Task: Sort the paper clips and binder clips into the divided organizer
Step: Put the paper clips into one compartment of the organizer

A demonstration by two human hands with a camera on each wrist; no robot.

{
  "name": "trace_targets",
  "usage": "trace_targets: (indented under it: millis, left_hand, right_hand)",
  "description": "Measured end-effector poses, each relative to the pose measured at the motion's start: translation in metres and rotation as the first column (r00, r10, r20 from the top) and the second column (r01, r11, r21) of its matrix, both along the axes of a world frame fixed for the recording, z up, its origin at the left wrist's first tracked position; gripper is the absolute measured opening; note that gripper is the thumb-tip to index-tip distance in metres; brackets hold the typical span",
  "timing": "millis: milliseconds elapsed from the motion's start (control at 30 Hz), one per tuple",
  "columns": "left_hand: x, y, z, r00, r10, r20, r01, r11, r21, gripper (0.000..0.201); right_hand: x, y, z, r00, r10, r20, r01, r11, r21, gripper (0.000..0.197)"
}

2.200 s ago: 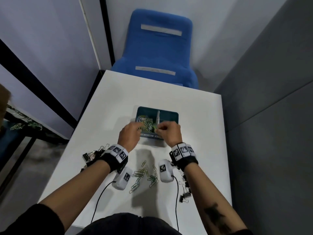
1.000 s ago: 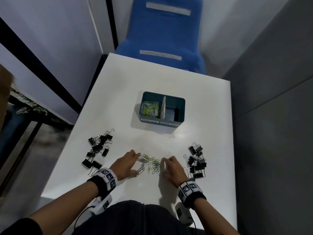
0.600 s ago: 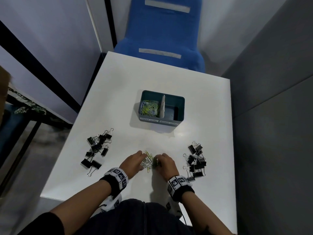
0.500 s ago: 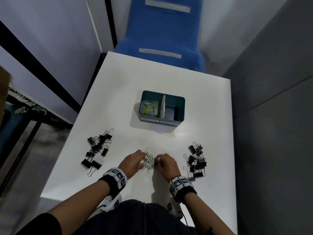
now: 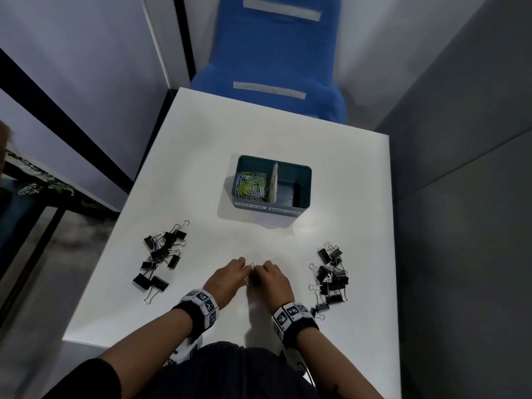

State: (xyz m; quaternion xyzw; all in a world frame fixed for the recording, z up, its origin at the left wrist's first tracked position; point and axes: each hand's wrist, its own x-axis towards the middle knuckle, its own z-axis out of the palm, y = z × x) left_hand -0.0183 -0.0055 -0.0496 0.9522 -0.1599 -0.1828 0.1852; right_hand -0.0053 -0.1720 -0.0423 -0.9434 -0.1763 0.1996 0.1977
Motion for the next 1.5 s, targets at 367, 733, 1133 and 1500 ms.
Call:
trace_targets:
  millis: [367, 733, 1133, 1500]
  left_hand:
    - [0.019, -0.004, 0.007, 0.996, 0.06, -0.065, -0.058, 0.998, 0.018, 0.01]
    - [0.047, 0.003, 0.041, 0.974, 0.185, -0.131, -0.208, 0.959, -0.193, 0.006]
    - [0.174, 0.016, 0.137, 0.893, 0.439, 0.098, -0.345, 0.807, -0.48, 0.019]
    - [0.076, 0.026, 0.058, 0.93, 0.363, -0.062, -0.368, 0.919, -0.14, 0.012]
  right_hand:
    - [0.011, -0.014, -0.003, 0.997, -0.073, 0.011, 0.074, 0.996, -0.053, 0.008]
    - [0.011, -0.04, -0.001, 0.952, -0.245, -0.183, 0.255, 0.966, 0.031, 0.011]
    - [0.061, -0.024, 0.069, 0.964, -0.212, -0.16, 0.234, 0.962, 0.14, 0.012]
    - [0.179, 0.021, 0.142, 0.964, -0.238, 0.117, 0.191, 0.929, 0.318, 0.022]
